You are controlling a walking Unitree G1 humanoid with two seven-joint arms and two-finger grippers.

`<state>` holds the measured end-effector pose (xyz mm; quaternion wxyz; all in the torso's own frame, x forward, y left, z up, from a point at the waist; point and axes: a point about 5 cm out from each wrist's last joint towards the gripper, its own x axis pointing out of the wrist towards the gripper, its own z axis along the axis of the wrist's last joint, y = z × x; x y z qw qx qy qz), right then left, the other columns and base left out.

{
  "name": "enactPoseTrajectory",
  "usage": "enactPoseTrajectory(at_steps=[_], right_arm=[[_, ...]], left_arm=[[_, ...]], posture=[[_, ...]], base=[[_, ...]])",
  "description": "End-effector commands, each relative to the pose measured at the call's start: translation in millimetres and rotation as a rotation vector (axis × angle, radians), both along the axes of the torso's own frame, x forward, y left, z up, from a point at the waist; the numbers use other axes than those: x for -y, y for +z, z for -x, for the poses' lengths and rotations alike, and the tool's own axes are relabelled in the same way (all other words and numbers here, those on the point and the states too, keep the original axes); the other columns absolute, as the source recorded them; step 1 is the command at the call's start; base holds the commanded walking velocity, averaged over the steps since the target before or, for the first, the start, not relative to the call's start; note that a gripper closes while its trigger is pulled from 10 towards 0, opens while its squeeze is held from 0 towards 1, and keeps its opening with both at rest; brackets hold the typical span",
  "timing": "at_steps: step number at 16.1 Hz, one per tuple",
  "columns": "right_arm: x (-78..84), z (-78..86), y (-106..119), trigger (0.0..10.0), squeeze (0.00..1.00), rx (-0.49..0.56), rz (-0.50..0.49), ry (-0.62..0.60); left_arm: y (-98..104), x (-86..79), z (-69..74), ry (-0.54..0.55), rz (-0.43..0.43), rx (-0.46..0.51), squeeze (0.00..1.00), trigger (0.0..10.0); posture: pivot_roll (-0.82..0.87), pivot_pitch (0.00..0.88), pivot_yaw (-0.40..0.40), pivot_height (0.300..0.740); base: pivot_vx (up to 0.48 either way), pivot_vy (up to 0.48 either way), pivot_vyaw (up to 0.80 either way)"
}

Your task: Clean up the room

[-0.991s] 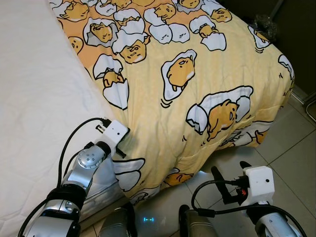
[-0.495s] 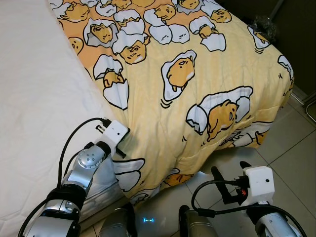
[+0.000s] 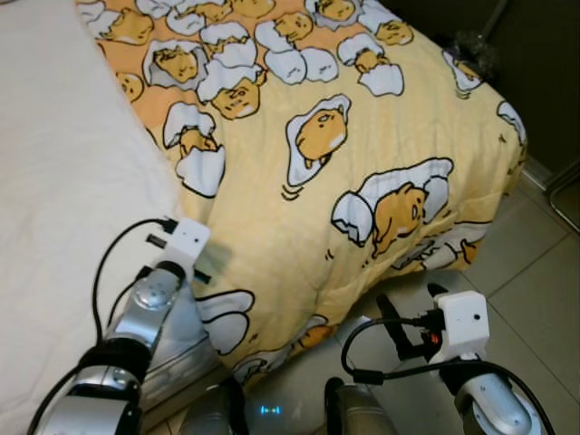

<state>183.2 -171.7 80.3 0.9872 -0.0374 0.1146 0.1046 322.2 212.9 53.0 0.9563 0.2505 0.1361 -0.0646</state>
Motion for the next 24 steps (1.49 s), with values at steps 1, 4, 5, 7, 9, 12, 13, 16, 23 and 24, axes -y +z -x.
enactPoseTrajectory(at_steps=[1, 4, 5, 7, 9, 12, 13, 16, 23, 24], right_arm=[[1.3, 2.2, -3.1, 10.0, 0.0, -0.012, 0.004, -0.005], [0.4, 0.4, -4.4, 10.0, 0.0, -0.01, 0.001, -0.003], [0.3, 0.5, -4.8, 10.0, 0.0, -0.011, 0.001, -0.001], [0.9, 1.3, -5.7, 10.0, 0.0, -0.015, 0.003, 0.002], [2.1, 2.0, -6.8, 10.0, 0.0, -0.019, 0.005, 0.003], [1.5, 0.8, -7.7, 10.0, 0.0, -0.018, 0.004, 0.009], [1.9, 0.0, -8.0, 10.0, 0.0, -0.017, 0.005, 0.011], [2.8, -0.6, -7.8, 10.0, 0.0, -0.016, 0.009, 0.012], [0.9, -3.3, -7.5, 10.0, 0.0, -0.018, -0.004, 0.024], [0.5, -2.4, -7.7, 10.0, 0.0, -0.02, -0.005, 0.025]], left_arm=[[-4.0, -12.2, 3.8, 0.047, -0.045, -0.02, 0.0, 0.0], [-7.6, -32.5, 11.2, 0.04, -0.398, -0.037, 0.0, 0.0], [-17.3, -32.5, 17.5, 0.037, -0.373, -0.101, 0.0, 0.0], [-52.0, -4.7, 38.2, 0.127, 0.187, -0.333, 0.0, 0.0], [-72.2, 16.7, 54.8, 0.168, 0.429, -0.465, 0.0, 0.0], [-80.3, 11.7, 62.9, 0.223, 0.398, -0.511, 0.0, 0.0], [-79.9, 3.7, 64.3, 0.206, 0.301, -0.513, 0.0, 0.0], [-87.9, -13.7, 78.1, 0.212, 0.126, -0.584, 0.0, 0.0], [-97.3, -1.2, 84.3, 0.426, 0.563, -0.598, 0.35, 10.0], [-99.2, -5.4, 87.5, 0.451, 0.531, -0.612, 1.0, 10.0]], posture=[[-0.28, 0.183, -0.005, 0.74], [-0.28, 0.18, -0.003, 0.74], [-0.27, 0.176, -0.004, 0.74], [-0.27, 0.17, -0.004, 0.74], [-0.26, 0.163, -0.006, 0.74], [-0.26, 0.15, -0.008, 0.74], [-0.27, 0.142, -0.006, 0.74], [-0.27, 0.134, -0.003, 0.74], [-0.27, 0.13, -0.009, 0.74], [-0.27, 0.133, -0.008, 0.74]], base=[[0.0, 0.0, 0.0], [0.0, 0.0, 0.0], [0.0, 0.0, 0.0], [0.0, 0.0, 0.0], [0.0, 0.0, 0.0], [0.0, 0.0, 0.0], [0.0, 0.0, 0.0], [0.0, 0.0, 0.0], [0.0, 0.0, 0.0], [0.0, 0.0, 0.0]])
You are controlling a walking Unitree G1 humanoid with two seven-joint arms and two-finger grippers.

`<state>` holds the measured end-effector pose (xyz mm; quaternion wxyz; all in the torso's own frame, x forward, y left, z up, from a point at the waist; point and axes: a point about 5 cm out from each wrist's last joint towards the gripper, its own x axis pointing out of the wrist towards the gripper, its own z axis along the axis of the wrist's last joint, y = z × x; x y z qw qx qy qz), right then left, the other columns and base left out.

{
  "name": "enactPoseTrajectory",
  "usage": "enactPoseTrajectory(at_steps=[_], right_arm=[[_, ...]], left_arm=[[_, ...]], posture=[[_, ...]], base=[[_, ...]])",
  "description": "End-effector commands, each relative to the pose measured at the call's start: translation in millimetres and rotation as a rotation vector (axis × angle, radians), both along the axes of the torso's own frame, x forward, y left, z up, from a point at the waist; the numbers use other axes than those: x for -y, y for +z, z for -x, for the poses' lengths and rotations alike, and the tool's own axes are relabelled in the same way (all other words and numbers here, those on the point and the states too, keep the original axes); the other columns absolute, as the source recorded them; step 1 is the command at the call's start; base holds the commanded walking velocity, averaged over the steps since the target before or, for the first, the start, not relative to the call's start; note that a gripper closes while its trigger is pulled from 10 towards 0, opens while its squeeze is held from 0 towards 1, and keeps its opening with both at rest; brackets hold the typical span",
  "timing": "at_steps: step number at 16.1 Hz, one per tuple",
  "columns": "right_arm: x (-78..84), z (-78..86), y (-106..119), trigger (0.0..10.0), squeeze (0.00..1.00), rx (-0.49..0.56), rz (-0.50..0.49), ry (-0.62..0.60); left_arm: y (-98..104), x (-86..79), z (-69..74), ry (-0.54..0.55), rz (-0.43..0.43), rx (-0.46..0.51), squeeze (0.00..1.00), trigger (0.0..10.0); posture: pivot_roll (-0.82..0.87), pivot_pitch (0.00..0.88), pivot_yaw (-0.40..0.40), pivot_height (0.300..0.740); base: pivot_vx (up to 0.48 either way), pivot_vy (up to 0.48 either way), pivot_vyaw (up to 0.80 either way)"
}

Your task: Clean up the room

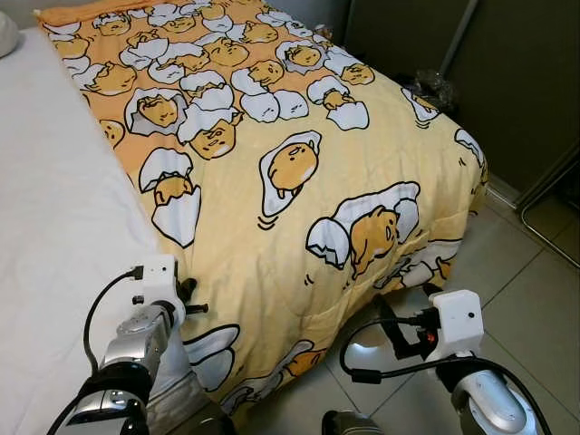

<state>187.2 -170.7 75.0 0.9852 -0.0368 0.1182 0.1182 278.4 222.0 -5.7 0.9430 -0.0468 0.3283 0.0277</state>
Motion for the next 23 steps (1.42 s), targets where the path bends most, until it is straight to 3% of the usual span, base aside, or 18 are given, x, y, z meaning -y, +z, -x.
enactPoseTrajectory(at_steps=[1, 4, 6, 7, 8, 11, 12, 13, 15, 18, 19, 23], right_arm=[[0.8, 3.0, -3.1, 10.0, 0.0, -0.017, -0.002, 0.001], [-0.2, 3.1, -3.5, 10.0, 0.0, -0.02, -0.005, 0.004], [0.0, 2.5, -3.5, 10.0, 0.0, -0.02, -0.006, 0.002], [1.5, 2.2, -4.5, 10.0, 0.0, -0.028, -0.022, -0.011], [2.9, 1.4, -6.0, 10.0, 0.0, -0.036, -0.035, -0.02], [0.8, -0.3, -8.3, 10.0, 0.0, -0.045, -0.047, -0.016], [-2.7, -3.6, -8.6, 10.0, 0.0, -0.043, -0.052, 0.0], [-3.9, -7.0, -8.6, 10.0, 0.0, -0.039, -0.054, 0.006], [-4.6, -11.8, -7.5, 10.0, 0.0, -0.026, -0.058, 0.009], [-4.2, -15.0, -7.1, 10.0, 0.0, -0.018, -0.06, 0.004], [-4.3, -16.5, -6.9, 10.0, 0.0, -0.015, -0.061, 0.002], [-5.6, -20.4, -8.5, 10.0, 0.0, -0.01, -0.068, 0.002]], left_arm=[[-44.7, -2.9, 50.9, 0.043, -0.009, -0.295, 1.0, 10.0], [-49.2, -24.7, 65.4, 0.227, 0.003, -0.351, 1.0, 10.0], [-41.0, -31.0, 56.1, 0.355, 0.103, -0.258, 1.0, 10.0], [-26.6, -30.1, 40.5, 0.373, 0.131, -0.153, 1.0, 10.0], [-18.4, -29.6, 35.8, 0.37, 0.116, -0.121, 1.0, 10.0], [-20.4, -31.3, 44.0, 0.386, 0.101, -0.161, 1.0, 10.0], [-22.5, -30.6, 54.2, 0.397, 0.103, -0.185, 1.0, 10.0], [-18.7, -31.5, 55.9, 0.378, 0.08, -0.149, 1.0, 10.0], [0.0, -23.4, 42.1, 0.253, -0.005, -0.018, 1.0, 10.0], [13.3, -11.8, 31.7, 0.171, -0.064, 0.04, 1.0, 10.0], [20.6, -8.3, 28.3, 0.132, -0.124, 0.062, 1.0, 10.0], [52.4, -3.8, 36.3, 0.062, -0.297, 0.157, 1.0, 10.0]], posture=[[-0.27, 0.133, -0.008, 0.74], [-0.27, 0.138, -0.004, 0.74], [-0.26, 0.14, -0.005, 0.74], [-0.24, 0.137, -0.008, 0.74], [-0.22, 0.137, -0.011, 0.74], [-0.21, 0.136, -0.011, 0.74], [-0.19, 0.134, -0.014, 0.74], [-0.18, 0.131, -0.016, 0.74], [-0.18, 0.122, -0.014, 0.74], [-0.18, 0.113, -0.007, 0.74], [-0.18, 0.109, -0.002, 0.74], [-0.16, 0.101, 0.009, 0.74]], base=[[0.0, 0.0, 0.0], [0.0, 0.0, 0.0], [0.0, 0.0, 0.0], [0.0, 0.0, 0.0], [0.0, 0.0, 0.0], [0.0, 0.0, 0.0], [0.0, 0.0, 0.0], [0.0, 0.0, 0.0], [0.0, 0.0, 0.0], [0.0, 0.0, 0.0], [0.0, 0.0, 0.0], [0.0, 0.0, 0.0]])
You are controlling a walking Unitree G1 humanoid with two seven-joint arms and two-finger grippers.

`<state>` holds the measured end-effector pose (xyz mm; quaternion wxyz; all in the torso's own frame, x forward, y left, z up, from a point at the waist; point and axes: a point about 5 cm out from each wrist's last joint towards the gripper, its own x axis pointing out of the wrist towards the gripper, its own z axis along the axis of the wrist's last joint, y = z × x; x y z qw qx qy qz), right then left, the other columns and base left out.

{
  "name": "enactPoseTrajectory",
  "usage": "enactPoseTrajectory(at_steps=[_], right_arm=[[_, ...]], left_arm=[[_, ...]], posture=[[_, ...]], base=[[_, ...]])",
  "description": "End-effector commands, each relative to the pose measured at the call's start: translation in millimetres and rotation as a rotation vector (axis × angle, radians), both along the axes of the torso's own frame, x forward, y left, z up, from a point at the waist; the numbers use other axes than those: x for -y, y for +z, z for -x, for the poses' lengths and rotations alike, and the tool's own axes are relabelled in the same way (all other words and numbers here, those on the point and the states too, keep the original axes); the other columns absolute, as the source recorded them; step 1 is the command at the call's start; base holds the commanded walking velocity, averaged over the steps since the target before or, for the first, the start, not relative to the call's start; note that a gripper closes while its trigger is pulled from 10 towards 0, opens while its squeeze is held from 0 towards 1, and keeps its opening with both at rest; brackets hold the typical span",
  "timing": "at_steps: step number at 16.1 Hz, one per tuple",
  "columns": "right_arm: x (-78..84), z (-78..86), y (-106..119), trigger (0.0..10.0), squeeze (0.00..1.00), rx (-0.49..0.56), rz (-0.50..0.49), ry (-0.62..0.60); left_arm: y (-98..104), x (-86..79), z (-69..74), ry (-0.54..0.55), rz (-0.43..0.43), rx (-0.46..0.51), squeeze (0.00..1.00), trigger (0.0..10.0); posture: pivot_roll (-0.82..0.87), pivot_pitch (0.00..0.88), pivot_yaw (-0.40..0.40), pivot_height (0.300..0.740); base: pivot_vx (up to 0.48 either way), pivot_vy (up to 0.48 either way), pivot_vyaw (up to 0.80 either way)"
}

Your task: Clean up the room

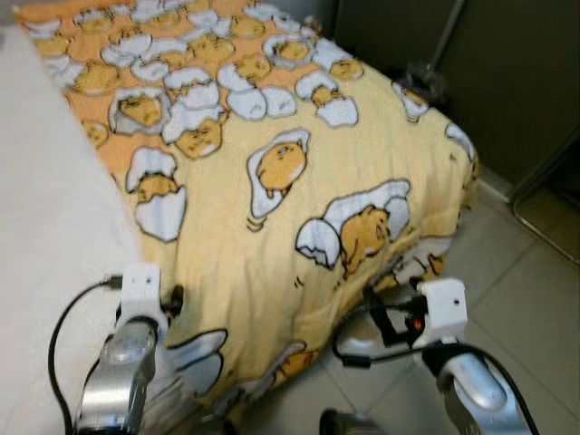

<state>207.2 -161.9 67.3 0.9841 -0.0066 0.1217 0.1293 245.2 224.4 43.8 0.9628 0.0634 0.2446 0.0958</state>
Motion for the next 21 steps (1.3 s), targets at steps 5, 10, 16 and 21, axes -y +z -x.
enactPoseTrajectory(at_steps=[5, 10, 16, 21], right_arm=[[-0.5, -8.2, -4.2, 10.0, 0.0, 0.011, -0.022, -0.004], [-7.0, -26.1, 3.6, 10.0, 0.0, 0.051, -0.085, 0.049], [-0.1, -45.3, 8.8, 10.0, 0.0, 0.07, -0.174, -0.051], [11.8, -58.8, 4.4, 10.0, 0.0, 0.096, -0.13, -0.169]], left_arm=[[25.4, -8.3, 14.1, 0.021, -0.05, 0.071, 1.0, 10.0], [57.2, 42.1, 13.2, -0.266, -0.12, 0.318, 1.0, 10.0], [22.9, 15.9, 34.2, -0.07, -0.126, 0.262, 1.0, 10.0], [35.2, 15.2, -3.6, 0.014, -0.04, 0.356, 0.0, 10.0]], posture=[[-0.11, 0.08, 0.017, 0.74], [-0.09, 0.021, 0.011, 0.74], [-0.09, 0.0, 0.019, 0.74], [-0.08, 0.0, 0.013, 0.74]], base=[[0.0, 0.0, 0.0], [0.0, 0.0, 0.0], [0.0, 0.0, 0.09], [0.0, 0.0, 0.56]])
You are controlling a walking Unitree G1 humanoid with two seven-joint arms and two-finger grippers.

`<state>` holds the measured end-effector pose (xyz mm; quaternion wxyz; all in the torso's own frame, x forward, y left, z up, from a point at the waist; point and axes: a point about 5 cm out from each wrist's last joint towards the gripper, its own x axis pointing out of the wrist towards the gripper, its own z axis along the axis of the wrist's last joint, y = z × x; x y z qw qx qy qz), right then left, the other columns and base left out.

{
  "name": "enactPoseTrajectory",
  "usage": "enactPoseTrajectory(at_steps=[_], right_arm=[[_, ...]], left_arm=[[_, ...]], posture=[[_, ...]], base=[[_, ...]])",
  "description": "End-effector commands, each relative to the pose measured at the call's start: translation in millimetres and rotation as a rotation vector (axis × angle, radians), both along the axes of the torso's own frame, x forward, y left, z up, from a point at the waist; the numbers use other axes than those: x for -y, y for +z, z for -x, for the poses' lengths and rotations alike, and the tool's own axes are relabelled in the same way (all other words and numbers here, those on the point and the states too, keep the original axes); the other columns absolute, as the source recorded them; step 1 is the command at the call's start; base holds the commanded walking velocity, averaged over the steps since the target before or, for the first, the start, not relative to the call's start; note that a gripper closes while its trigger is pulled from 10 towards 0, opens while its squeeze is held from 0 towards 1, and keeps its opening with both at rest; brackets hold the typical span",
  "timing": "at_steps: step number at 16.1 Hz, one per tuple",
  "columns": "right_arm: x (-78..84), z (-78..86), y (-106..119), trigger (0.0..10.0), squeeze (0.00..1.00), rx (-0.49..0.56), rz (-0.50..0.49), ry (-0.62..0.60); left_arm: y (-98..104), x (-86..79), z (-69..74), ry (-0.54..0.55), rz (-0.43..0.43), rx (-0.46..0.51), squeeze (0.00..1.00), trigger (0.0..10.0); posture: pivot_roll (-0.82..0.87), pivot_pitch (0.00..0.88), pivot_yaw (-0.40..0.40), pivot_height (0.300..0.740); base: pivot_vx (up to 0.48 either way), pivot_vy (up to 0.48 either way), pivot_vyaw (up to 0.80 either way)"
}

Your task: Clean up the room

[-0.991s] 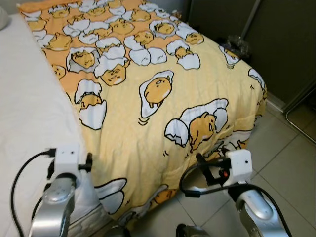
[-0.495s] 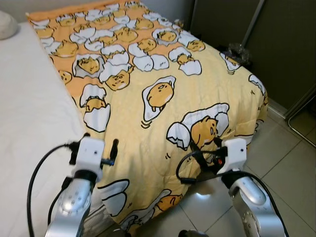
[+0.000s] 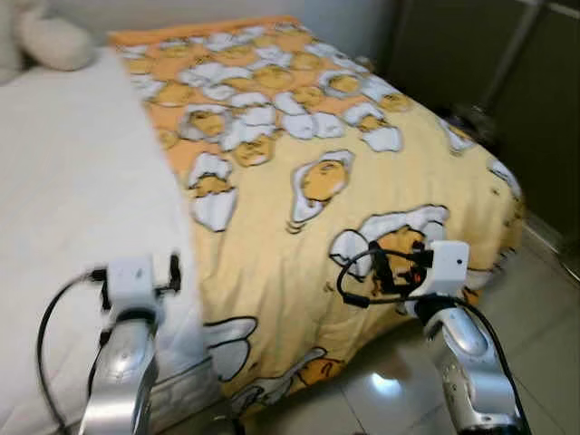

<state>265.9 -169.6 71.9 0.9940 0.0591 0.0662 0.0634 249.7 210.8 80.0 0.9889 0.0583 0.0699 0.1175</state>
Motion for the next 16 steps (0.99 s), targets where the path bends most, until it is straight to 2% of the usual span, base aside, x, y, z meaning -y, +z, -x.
enactPoseTrajectory(at_steps=[1, 2, 4, 5, 9, 14, 16], right_arm=[[6.8, -2.2, 0.4, 10.0, 0.0, 0.023, 0.058, -0.056], [13.8, -3.9, -0.4, 10.0, 0.0, 0.037, 0.149, -0.134], [14.0, -4.7, -3.5, 10.0, 0.0, 0.034, 0.2, -0.156], [11.1, -4.8, -4.7, 10.0, 0.0, 0.03, 0.201, -0.136], [0.2, -14.8, -4.5, 10.0, 0.0, 0.043, 0.163, -0.05], [-2.0, -18.9, 0.5, 10.0, 0.0, 0.056, 0.133, -0.028], [-1.6, -19.9, -1.7, 10.0, 0.0, 0.046, 0.091, -0.017]], left_arm=[[5.0, 0.8, -6.1, 0.013, -0.015, 0.033, 0.0, 10.0], [8.3, 1.0, -9.3, 0.019, -0.012, 0.044, 0.0, 10.0], [2.0, 1.9, -6.4, 0.024, -0.011, 0.019, 0.0, 10.0], [-1.4, 1.5, -6.3, 0.039, -0.007, -0.001, 0.0, 10.0], [6.7, 6.3, -7.9, 0.021, -0.013, 0.04, 0.0, 10.0], [4.2, 7.3, -15.8, 0.023, 0.004, 0.041, 0.0, 10.0], [0.1, 5.9, -18.5, 0.018, -0.01, 0.01, 0.0, 10.0]], posture=[[-0.08, 0.0, 0.011, 0.74], [-0.08, 0.0, 0.005, 0.74], [-0.08, 0.0, 0.004, 0.74], [-0.08, 0.0, 0.002, 0.74], [-0.06, 0.0, 0.002, 0.74], [-0.06, 0.0, -0.007, 0.74], [-0.05, 0.0, -0.006, 0.74]], base=[[0.0, 0.0, 0.52], [0.0, 0.0, 0.49], [0.0, 0.0, 0.49], [0.0, -0.48, 0.5], [0.0, -0.48, 0.49], [0.0, -0.48, 0.47], [0.0, 0.0, 0.47]])
